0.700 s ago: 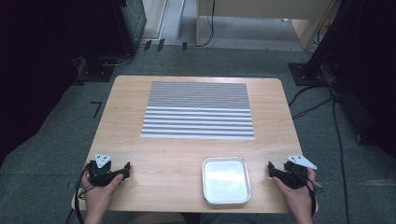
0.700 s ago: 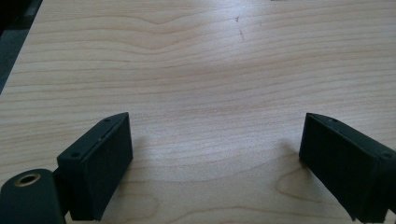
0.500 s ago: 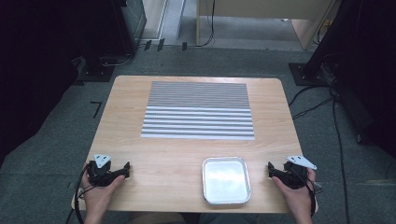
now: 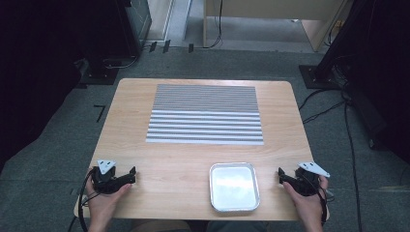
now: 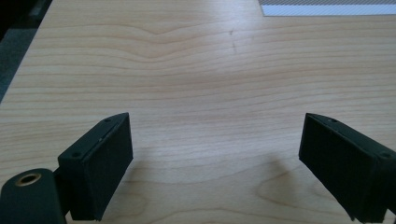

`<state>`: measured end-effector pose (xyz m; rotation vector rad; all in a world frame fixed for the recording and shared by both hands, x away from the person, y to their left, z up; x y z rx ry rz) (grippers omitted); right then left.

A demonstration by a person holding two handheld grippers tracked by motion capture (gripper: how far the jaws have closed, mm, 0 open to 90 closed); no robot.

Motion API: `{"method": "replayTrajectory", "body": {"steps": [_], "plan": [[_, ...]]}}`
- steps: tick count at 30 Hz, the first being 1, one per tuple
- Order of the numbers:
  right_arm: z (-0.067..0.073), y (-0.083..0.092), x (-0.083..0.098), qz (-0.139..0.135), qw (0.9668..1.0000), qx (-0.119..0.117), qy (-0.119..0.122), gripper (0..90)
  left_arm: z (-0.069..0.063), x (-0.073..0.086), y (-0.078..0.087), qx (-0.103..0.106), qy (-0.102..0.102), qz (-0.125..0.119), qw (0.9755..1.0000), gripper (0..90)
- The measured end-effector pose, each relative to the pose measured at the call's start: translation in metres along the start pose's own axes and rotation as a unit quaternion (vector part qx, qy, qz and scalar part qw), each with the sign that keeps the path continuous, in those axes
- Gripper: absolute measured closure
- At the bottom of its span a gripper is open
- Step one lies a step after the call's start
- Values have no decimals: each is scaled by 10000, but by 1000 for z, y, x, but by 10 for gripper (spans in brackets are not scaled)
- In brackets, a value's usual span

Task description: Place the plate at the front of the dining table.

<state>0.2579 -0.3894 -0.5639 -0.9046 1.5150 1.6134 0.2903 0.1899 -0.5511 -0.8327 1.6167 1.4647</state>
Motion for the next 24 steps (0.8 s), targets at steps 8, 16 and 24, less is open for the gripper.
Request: {"method": "replayTrajectory", "body": {"steps": [8,16,24], "plan": [[6,3,-2,-38,10000,12,42,196,-3,-3,3,50,222,-21,9997,129],[12,7,-4,-80,9999,-18,122,203,-13,-9,6,341,654,-93,9972,127],[16,11,-6,-135,9998,-49,138,207,-24,-10,9,442,617,-95,9971,126]]}}
Point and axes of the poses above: each handheld gripper's, and its own axes: y roughly backward along the jaws, x roughly out of its underside, z roughly to its left, the point moved 6 cm from there along -y, roughly forward along the jaws, and after that the axes turned 13 degrees about -z, right-handed, at the moved point
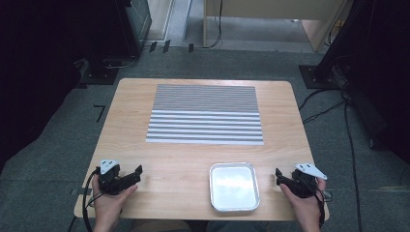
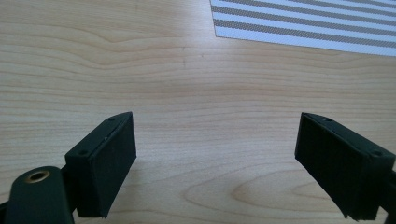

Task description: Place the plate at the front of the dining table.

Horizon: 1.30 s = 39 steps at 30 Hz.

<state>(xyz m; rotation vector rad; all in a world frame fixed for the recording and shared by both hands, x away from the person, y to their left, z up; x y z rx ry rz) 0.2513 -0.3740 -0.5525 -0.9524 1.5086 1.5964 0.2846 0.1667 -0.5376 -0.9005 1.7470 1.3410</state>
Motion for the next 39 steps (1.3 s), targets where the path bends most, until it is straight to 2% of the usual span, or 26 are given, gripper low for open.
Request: {"method": "replayTrajectory", "body": {"steps": [11,21,39], "plan": [[6,2,-1,-22,10000,-60,45,210,-11,2,0,83,-33,48,9999,127],[12,4,-2,-66,9999,-112,89,214,-23,3,1,114,-175,4,9998,132],[20,6,-4,-105,9996,-215,153,218,-53,10,2,321,-462,48,9984,135]]}}
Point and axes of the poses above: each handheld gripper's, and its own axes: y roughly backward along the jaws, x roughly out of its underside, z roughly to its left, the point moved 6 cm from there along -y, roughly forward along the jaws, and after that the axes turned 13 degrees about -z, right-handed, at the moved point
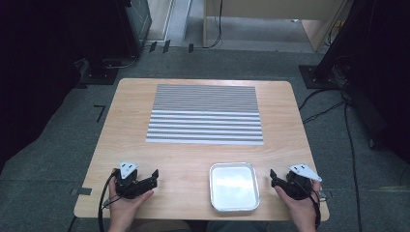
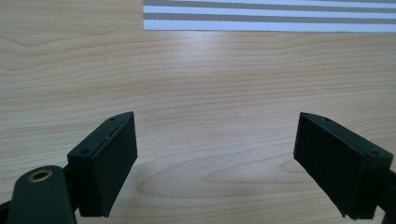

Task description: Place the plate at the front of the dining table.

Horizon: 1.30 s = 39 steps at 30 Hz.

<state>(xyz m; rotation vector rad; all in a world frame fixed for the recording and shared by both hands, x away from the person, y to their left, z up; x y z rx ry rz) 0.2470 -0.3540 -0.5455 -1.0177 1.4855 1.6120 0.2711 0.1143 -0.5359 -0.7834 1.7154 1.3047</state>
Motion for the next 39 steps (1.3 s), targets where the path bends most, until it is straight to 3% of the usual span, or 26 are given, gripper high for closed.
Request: {"method": "replayTrajectory", "body": {"steps": [11,20,39], "plan": [[6,1,-1,-30,10000,-69,7,220,-15,3,-1,99,-83,42,9999,137],[10,3,-4,-146,9999,-82,-12,234,-33,5,-2,355,25,78,9993,138],[21,7,-8,-296,9993,-217,-68,242,-56,6,-1,477,-116,47,9988,139]]}}
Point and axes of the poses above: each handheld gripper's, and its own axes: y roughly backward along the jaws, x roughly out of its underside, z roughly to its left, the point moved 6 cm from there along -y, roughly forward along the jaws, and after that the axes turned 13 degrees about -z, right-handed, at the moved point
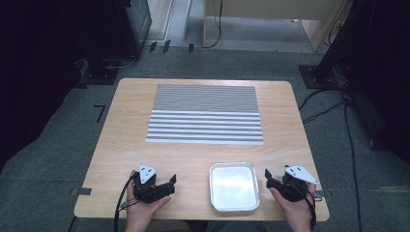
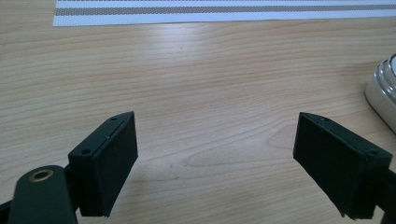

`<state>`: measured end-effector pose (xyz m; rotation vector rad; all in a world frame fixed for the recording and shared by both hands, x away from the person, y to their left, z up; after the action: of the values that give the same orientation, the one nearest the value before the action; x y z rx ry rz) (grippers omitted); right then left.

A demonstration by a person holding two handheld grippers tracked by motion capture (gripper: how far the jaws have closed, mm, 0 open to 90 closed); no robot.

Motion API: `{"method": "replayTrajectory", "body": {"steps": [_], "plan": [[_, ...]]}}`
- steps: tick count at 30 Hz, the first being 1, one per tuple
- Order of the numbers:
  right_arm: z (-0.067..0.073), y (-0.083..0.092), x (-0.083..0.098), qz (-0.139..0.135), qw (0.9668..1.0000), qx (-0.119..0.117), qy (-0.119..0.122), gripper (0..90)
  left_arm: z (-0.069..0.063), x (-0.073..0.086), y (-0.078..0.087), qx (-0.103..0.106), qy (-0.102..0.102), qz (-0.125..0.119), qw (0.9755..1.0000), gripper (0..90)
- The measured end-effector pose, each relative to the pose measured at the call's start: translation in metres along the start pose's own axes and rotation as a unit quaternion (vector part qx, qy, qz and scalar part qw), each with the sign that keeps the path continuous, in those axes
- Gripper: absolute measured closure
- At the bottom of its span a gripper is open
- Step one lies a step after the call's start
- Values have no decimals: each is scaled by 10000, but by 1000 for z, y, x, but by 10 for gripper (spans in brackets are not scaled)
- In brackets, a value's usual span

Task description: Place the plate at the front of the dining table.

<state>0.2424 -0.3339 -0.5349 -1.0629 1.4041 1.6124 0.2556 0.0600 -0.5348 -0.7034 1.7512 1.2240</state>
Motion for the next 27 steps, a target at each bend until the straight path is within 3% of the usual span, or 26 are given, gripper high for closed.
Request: {"method": "replayTrajectory", "body": {"steps": [27], "plan": [[22,2,-4,-195,9996,-193,32,279,-43,3,-9,291,-106,55,9995,143]]}}
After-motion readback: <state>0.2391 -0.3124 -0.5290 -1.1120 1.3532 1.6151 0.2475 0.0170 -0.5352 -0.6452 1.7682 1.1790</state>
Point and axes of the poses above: each handheld gripper's, and its own axes: y roughly backward along the jaws, x roughly out of its underside, z roughly to its left, the point moved 6 cm from there along -y, roughly forward along the jaws, and after that the axes turned 13 degrees about -z, right-handed, at the moved point
